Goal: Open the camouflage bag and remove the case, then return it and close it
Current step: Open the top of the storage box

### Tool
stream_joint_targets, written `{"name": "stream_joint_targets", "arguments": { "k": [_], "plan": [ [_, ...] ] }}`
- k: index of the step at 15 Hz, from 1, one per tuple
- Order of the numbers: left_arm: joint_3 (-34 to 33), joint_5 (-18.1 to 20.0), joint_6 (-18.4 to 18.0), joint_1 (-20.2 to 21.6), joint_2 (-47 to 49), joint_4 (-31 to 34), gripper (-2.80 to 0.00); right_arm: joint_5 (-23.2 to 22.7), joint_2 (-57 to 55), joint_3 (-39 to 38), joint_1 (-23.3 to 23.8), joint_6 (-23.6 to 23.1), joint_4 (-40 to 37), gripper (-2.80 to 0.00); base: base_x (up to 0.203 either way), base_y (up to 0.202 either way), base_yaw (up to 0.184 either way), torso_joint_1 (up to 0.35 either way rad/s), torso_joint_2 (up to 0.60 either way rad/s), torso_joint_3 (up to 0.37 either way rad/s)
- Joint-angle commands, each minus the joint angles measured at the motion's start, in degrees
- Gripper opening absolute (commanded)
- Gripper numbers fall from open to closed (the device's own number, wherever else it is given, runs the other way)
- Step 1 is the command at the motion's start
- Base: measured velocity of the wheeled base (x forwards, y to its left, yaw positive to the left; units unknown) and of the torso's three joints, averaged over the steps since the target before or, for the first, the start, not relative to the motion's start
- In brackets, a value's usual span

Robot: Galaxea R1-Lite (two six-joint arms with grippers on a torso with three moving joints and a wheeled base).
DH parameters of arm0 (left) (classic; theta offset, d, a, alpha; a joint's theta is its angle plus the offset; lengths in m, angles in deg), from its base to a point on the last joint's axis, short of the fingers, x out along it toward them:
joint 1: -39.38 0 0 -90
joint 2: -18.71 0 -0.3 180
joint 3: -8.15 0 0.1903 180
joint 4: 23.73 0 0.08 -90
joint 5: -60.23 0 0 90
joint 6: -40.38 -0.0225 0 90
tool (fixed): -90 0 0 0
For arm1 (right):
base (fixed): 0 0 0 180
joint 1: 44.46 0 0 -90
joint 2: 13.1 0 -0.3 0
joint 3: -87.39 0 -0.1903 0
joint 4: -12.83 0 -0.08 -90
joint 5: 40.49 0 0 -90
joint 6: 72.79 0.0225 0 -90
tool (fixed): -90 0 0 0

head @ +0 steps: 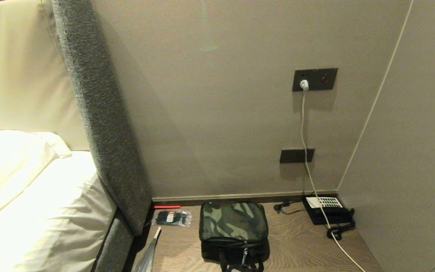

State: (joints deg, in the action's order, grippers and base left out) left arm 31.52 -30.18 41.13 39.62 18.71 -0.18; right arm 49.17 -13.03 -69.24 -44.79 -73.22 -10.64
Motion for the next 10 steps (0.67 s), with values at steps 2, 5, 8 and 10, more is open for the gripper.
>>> {"name": "stream_joint_targets", "arguments": {
  "k": [2,5,8,10],
  "plan": [
    [-0.2,0.0,0.2,0.0,0.0,0.0,-2.80,0.0,0.1,0.0,0.0,0.0,0.0,-2.80,0.000,0.000,0.000,0.000,0.00,0.000],
    [-0.2,-0.1,0.3,0.0,0.0,0.0,-2.80,0.0,0.1,0.0,0.0,0.0,0.0,-2.80,0.000,0.000,0.000,0.003,0.00,-0.045],
    [-0.2,-0.1,0.5,0.0,0.0,0.0,-2.80,0.0,0.1,0.0,0.0,-0.1,0.0,-2.80,0.000,0.000,0.000,0.004,0.00,-0.170],
    [-0.2,-0.1,0.5,0.0,0.0,0.0,-2.80,0.0,0.1,0.0,0.0,0.0,0.0,-2.80,0.000,0.000,0.000,0.001,0.00,-0.190]
  ]
}}
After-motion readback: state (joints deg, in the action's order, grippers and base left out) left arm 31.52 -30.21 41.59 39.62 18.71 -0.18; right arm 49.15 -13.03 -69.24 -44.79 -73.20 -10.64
